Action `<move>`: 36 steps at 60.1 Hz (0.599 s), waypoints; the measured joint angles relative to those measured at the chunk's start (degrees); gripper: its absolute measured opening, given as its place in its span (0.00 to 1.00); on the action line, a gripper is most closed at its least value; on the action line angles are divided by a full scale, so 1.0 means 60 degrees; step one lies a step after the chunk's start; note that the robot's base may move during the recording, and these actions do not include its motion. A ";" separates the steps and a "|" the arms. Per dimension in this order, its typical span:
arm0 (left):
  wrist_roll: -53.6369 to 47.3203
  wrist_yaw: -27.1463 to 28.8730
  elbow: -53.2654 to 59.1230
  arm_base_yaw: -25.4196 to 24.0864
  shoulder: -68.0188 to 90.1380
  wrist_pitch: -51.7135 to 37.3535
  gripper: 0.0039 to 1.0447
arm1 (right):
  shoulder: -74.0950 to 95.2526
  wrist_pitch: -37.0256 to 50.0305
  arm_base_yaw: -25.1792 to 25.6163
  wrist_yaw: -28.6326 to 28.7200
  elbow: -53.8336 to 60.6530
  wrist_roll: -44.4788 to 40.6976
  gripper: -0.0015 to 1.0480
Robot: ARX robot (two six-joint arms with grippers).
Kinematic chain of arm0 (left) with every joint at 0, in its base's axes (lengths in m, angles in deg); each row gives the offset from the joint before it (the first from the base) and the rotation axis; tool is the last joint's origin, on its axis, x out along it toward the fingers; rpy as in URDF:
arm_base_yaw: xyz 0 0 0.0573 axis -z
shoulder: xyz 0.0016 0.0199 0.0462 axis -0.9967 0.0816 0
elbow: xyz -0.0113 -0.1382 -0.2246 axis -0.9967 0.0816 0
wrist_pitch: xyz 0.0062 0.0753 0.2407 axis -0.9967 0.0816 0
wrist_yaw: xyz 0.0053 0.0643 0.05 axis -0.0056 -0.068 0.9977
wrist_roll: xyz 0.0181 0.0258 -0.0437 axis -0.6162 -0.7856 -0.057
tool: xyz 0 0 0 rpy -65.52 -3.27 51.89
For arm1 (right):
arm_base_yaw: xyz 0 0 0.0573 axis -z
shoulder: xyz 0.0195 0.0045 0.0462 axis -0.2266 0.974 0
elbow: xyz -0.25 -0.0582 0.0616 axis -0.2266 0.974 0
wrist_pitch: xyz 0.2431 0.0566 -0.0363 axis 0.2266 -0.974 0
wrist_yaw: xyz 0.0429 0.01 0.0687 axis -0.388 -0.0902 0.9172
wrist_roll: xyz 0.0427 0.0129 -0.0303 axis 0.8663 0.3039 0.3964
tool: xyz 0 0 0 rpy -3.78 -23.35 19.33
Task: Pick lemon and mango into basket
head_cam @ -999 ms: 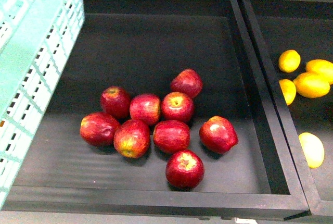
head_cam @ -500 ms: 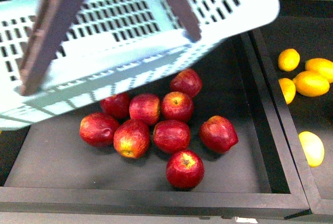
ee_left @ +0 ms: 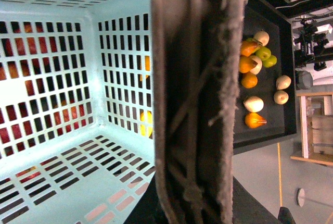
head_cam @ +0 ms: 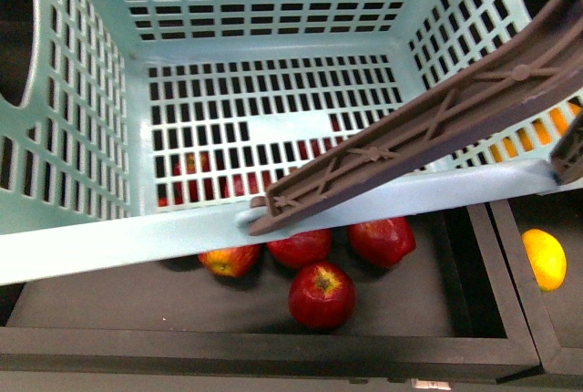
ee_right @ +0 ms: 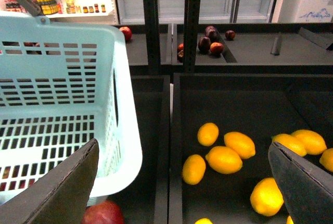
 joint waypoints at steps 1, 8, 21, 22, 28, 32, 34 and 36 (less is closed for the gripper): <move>0.0000 0.0007 0.0000 -0.0004 0.0000 0.0000 0.05 | 0.0000 0.0000 0.0000 0.0000 -0.0004 0.0000 0.92; -0.0015 0.0062 0.0000 -0.0047 0.0000 0.0004 0.05 | 0.2925 -0.2062 0.2109 0.3184 -0.1297 0.3370 0.92; 0.0000 -0.0098 0.0000 -0.0036 0.0000 0.0004 0.05 | 0.9238 0.2073 0.5701 0.3971 -0.3457 0.3985 0.92; 0.0000 -0.0098 0.0000 -0.0036 0.0000 0.0004 0.05 | 0.9766 0.2328 0.5774 0.3872 -0.3661 0.3778 0.92; -0.0007 -0.0007 0.0000 -0.0036 0.0000 0.0004 0.05 | 1.2265 0.3144 0.5960 0.3406 -0.4754 0.3034 0.92; -0.0007 0.0007 0.0000 -0.0036 0.0000 0.0004 0.05 | 1.4211 0.3381 0.5996 0.2823 -0.5752 0.2492 0.92; -0.0007 0.0000 0.0000 -0.0036 0.0000 0.0004 0.05 | 1.5096 0.3333 0.5996 0.2688 -0.6273 0.2288 0.92; -0.0007 0.0000 0.0000 -0.0036 0.0000 0.0004 0.05 | 1.5704 0.3308 0.5978 0.2572 -0.6641 0.2142 0.92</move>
